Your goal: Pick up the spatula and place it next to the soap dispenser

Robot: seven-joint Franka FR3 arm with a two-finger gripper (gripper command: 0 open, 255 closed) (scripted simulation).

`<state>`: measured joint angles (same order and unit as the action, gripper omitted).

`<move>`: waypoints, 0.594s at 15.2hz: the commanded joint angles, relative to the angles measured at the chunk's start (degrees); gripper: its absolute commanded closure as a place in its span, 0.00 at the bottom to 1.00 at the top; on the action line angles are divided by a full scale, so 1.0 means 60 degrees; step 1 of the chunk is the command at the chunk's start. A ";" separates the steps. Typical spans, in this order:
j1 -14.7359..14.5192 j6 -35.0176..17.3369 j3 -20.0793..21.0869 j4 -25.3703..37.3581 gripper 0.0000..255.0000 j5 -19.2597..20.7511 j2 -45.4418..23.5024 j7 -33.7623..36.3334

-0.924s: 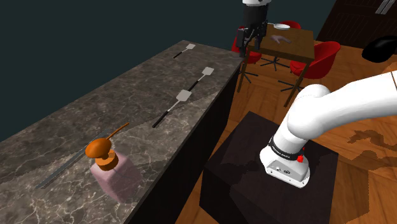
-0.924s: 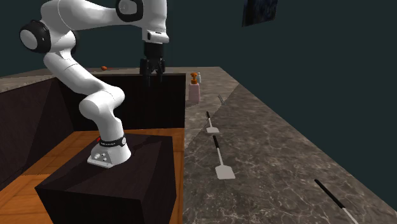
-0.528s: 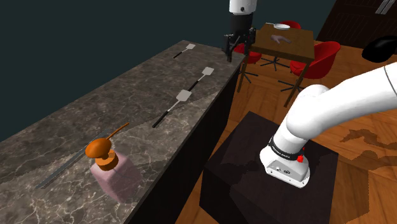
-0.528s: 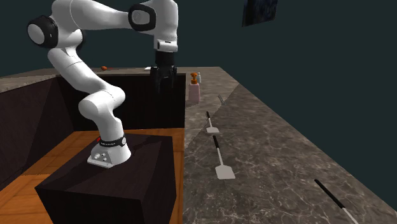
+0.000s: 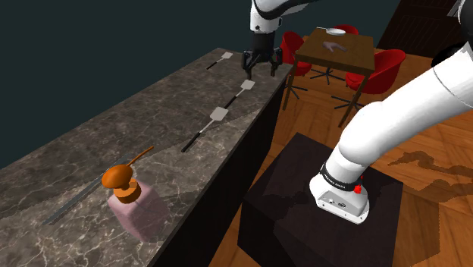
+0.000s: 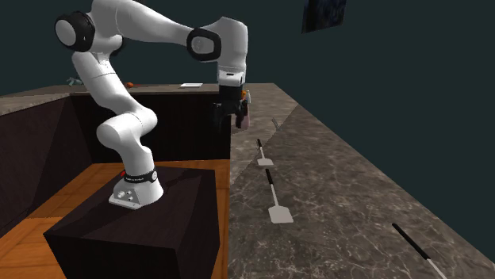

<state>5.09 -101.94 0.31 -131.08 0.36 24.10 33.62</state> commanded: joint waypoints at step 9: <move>0.0637 -0.2216 -0.0068 0.1452 0.00 -0.0436 -0.3367 0.3114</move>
<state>8.58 -114.27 0.04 -123.56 -1.99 5.80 50.33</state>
